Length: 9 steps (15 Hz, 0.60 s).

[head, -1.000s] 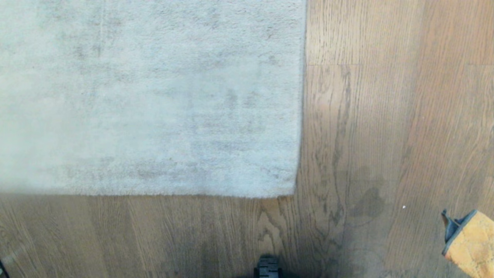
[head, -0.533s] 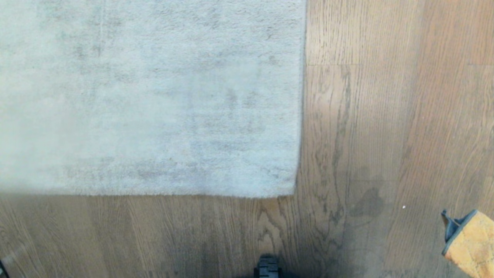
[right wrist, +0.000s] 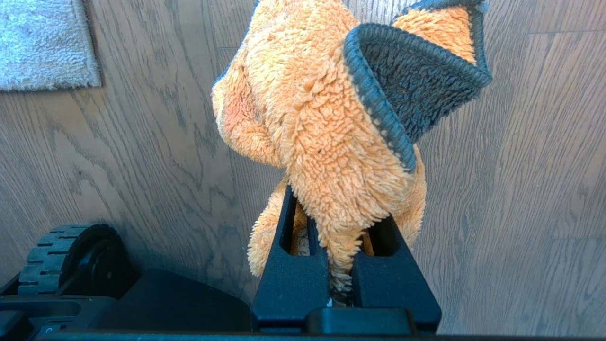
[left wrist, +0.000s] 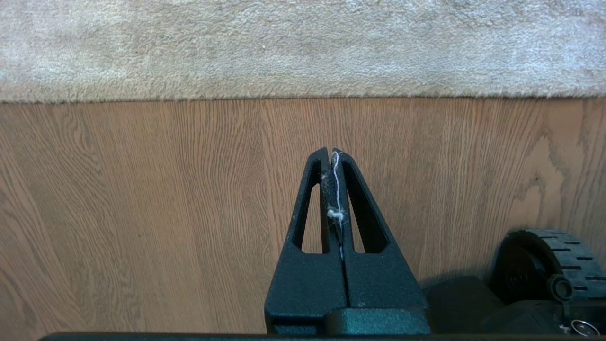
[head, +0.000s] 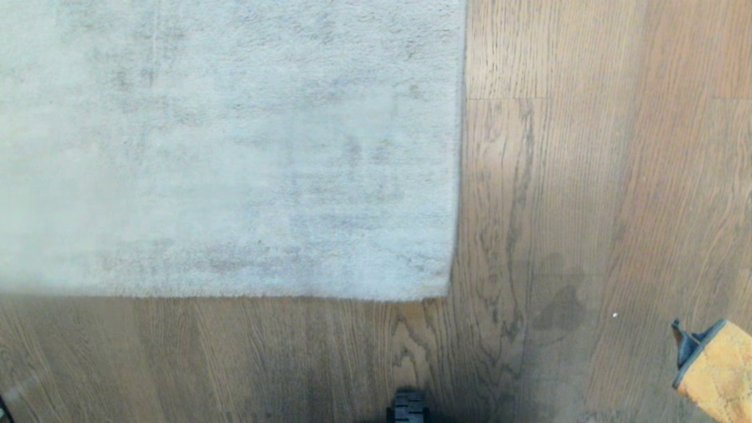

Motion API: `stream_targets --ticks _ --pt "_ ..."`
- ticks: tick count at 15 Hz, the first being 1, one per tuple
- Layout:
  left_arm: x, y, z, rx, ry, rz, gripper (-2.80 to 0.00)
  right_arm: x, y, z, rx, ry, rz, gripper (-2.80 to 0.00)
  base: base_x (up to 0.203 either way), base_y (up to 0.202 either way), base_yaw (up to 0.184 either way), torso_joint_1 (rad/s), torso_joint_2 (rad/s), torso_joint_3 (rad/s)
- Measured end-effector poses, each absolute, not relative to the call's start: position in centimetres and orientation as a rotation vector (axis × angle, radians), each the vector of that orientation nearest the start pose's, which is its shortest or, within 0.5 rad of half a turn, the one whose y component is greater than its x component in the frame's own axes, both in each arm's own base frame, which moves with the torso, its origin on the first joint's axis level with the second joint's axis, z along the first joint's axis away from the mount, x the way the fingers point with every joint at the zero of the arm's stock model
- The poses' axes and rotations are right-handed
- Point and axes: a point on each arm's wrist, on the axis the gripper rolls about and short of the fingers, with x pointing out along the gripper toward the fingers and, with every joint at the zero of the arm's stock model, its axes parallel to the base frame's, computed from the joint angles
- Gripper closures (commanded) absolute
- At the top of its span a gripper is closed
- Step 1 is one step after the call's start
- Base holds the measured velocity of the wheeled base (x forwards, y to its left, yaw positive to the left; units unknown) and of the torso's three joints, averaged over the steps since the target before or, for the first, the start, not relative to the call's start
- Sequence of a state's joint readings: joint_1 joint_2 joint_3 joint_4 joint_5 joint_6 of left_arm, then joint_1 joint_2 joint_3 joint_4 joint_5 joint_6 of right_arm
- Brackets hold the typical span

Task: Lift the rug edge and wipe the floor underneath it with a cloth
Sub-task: Put down the rag

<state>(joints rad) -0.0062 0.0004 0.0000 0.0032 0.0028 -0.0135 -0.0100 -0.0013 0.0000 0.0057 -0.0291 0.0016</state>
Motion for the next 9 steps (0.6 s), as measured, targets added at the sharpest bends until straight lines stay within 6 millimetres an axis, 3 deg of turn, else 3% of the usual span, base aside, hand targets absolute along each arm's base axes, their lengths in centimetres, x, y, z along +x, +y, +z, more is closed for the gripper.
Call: stream_targets --ticks 9 --pt "-2.28 0.03 7.52 -0.011 0.004 -0.001 0.00 -2.29 -0.04 7.49 0.002 0.004 -0.040 0.00 0.000 0.000 0.000 0.000 0.00 0.000"
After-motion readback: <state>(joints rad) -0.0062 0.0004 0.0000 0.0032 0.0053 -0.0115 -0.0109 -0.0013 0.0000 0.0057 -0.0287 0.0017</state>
